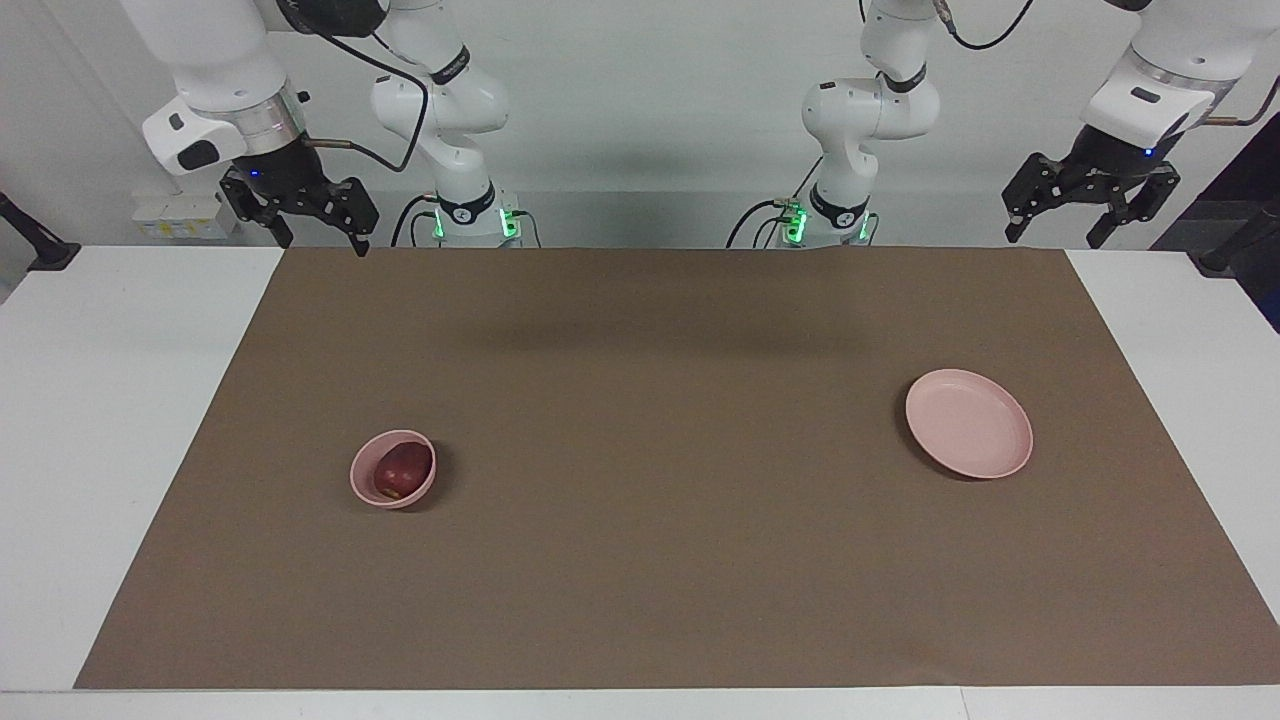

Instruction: Move apple from plate to bowl

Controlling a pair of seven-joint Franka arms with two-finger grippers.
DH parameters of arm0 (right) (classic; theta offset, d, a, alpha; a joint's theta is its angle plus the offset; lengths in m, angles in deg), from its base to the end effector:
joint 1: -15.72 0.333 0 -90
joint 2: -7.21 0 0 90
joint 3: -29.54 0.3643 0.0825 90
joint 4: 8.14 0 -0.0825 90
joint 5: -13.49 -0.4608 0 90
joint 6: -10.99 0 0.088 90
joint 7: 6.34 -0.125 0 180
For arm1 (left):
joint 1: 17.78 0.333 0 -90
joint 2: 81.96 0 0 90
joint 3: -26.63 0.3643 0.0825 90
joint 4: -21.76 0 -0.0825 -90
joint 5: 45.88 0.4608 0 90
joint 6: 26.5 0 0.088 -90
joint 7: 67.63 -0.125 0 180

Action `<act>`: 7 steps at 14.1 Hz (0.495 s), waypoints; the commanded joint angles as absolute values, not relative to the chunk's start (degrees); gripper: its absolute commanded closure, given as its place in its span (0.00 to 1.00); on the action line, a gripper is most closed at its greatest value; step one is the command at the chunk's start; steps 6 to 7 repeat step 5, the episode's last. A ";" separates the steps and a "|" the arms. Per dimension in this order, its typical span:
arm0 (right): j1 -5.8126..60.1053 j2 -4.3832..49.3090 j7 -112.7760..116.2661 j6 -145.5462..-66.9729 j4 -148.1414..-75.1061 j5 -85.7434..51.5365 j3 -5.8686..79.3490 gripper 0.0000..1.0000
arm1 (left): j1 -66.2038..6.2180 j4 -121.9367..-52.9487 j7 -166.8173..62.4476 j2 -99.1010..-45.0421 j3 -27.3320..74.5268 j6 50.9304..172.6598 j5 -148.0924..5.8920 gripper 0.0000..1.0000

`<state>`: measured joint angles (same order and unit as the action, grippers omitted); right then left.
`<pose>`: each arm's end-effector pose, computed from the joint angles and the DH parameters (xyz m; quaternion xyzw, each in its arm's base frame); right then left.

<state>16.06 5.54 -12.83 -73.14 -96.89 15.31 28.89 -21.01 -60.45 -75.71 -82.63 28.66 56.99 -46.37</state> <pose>0.6093 -0.0076 0.6761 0.9977 -0.0605 -0.0249 0.0170 0.6139 -0.0138 0.7257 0.9965 -0.0814 0.0172 0.0034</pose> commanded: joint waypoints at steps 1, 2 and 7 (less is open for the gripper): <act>15.55 5.63 -11.00 -71.98 -96.38 14.19 29.10 0.00 | -20.24 -59.72 -76.24 -82.75 28.21 55.85 -45.96 0.00; 15.63 5.54 -11.00 -71.98 -96.38 14.19 29.10 0.00 | -20.24 -59.72 -76.24 -82.83 28.21 55.85 -45.96 0.00; 15.63 5.63 -11.09 -72.16 -96.38 14.19 29.10 0.00 | -20.24 -59.72 -76.24 -82.75 28.21 55.85 -45.96 0.00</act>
